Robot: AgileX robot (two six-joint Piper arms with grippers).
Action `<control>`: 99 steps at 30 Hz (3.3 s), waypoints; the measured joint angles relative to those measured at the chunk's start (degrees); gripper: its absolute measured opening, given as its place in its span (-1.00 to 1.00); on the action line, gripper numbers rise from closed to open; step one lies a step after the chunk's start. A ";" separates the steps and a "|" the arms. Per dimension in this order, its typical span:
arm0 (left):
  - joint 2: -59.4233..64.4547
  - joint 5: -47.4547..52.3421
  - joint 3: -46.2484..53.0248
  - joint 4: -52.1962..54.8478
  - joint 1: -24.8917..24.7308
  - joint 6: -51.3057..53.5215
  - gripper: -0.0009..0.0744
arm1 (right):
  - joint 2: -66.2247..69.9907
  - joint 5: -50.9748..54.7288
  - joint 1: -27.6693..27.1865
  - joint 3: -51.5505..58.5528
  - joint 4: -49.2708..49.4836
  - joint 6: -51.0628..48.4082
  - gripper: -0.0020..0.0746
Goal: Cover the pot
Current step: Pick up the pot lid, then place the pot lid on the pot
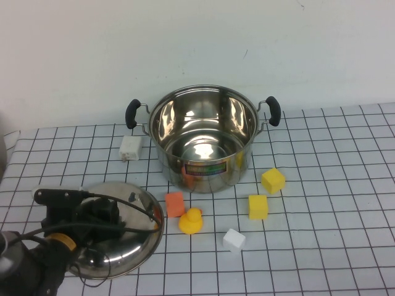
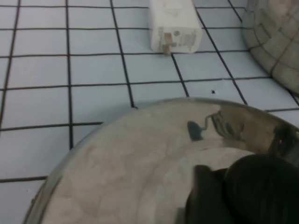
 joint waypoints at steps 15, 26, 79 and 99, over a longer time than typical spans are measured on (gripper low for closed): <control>-5.56 -0.15 -0.28 -6.59 0.00 -2.78 -0.10 | 0.00 0.00 0.00 0.00 0.00 0.00 -0.92; -24.08 6.34 0.07 -16.04 0.00 12.77 -0.10 | 0.00 0.00 0.00 0.00 0.00 0.00 -0.92; 3.62 43.09 -56.94 19.88 -16.59 -18.64 -0.10 | 0.00 0.00 0.00 0.00 0.00 0.00 -0.92; 5.90 39.73 -57.11 18.38 -16.59 -19.16 -0.10 | 0.00 0.00 0.00 0.00 0.00 0.00 -0.92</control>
